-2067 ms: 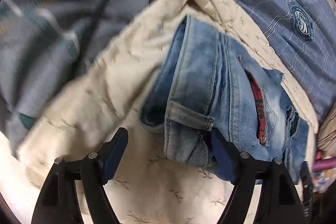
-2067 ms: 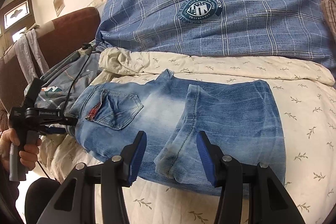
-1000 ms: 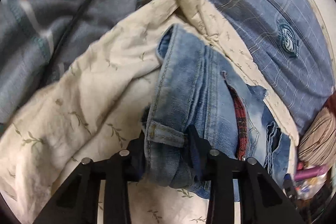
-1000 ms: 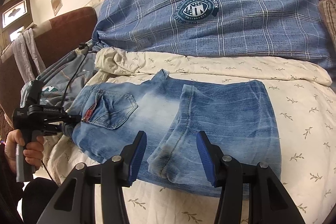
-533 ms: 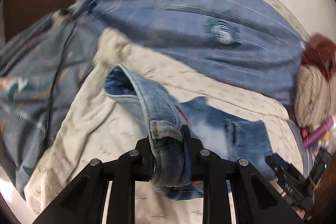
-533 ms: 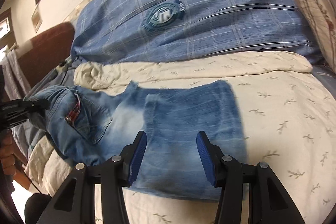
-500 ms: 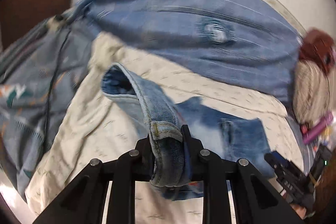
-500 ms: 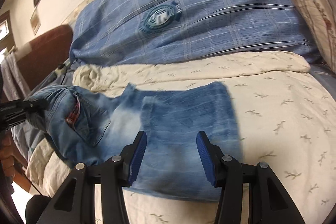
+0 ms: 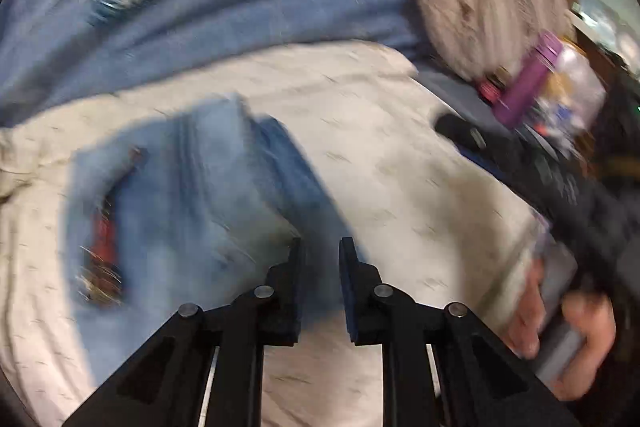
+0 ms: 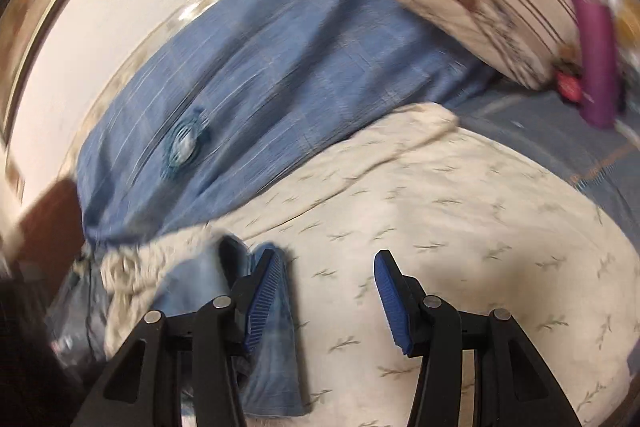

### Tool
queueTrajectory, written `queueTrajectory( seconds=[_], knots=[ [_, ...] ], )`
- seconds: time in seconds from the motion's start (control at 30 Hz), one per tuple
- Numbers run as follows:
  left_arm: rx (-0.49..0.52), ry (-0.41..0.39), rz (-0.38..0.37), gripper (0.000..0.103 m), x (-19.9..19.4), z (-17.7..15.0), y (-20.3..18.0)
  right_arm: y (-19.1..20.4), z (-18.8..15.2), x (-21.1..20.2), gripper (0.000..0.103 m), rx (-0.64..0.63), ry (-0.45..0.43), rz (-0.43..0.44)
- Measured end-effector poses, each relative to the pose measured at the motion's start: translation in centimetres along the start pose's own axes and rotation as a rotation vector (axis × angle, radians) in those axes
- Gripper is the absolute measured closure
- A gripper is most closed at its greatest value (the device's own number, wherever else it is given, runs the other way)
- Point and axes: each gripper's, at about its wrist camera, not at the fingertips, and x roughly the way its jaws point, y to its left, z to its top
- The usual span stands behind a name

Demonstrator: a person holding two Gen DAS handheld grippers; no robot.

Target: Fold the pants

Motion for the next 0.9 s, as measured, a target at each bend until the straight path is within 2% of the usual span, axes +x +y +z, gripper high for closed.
queueTrajectory(
  seconds=[0.1,0.17,0.2,0.23,0.3,0.4,0.53,0.7,0.83,0.9],
  knots=[
    [0.076,-0.059,0.007,0.082,-2.6,-1.1,-0.6,-1.1,0.3,0.5,0.050,0.055,0.041,0.011],
    [0.095,-0.120,0.032,0.070,-5.2,-1.4,0.0,-0.5,0.2,0.6,0.050,0.048,0.058,0.068],
    [0.098,-0.156,0.073,0.060,-6.8,-1.7,1.0,-0.1,0.1,0.6,0.046,0.041,0.060,0.093],
    [0.095,-0.175,0.102,0.057,-7.6,-1.9,1.8,0.5,0.0,0.7,0.042,0.029,0.065,0.134],
    [0.075,-0.199,0.175,0.056,-9.3,-2.5,4.3,2.0,-0.6,1.0,0.035,0.017,0.098,0.233],
    [-0.003,-0.185,0.266,0.056,-10.0,-3.6,8.3,3.9,-1.8,2.1,0.032,0.006,0.163,0.327],
    [-0.129,-0.159,0.302,0.056,-9.7,-5.1,13.1,4.6,-3.4,4.6,0.031,0.062,0.281,0.389],
    [-0.204,-0.107,0.295,0.056,-7.7,-7.0,16.2,5.1,-4.7,7.8,0.031,0.107,0.366,0.391],
    [-0.233,-0.084,0.185,0.056,-6.0,-7.4,16.4,6.0,-5.6,9.5,0.031,0.121,0.404,0.383],
    [-0.237,-0.070,0.153,0.056,-5.3,-7.3,16.3,6.9,-6.2,10.0,0.030,0.069,0.408,0.330]
  ],
)
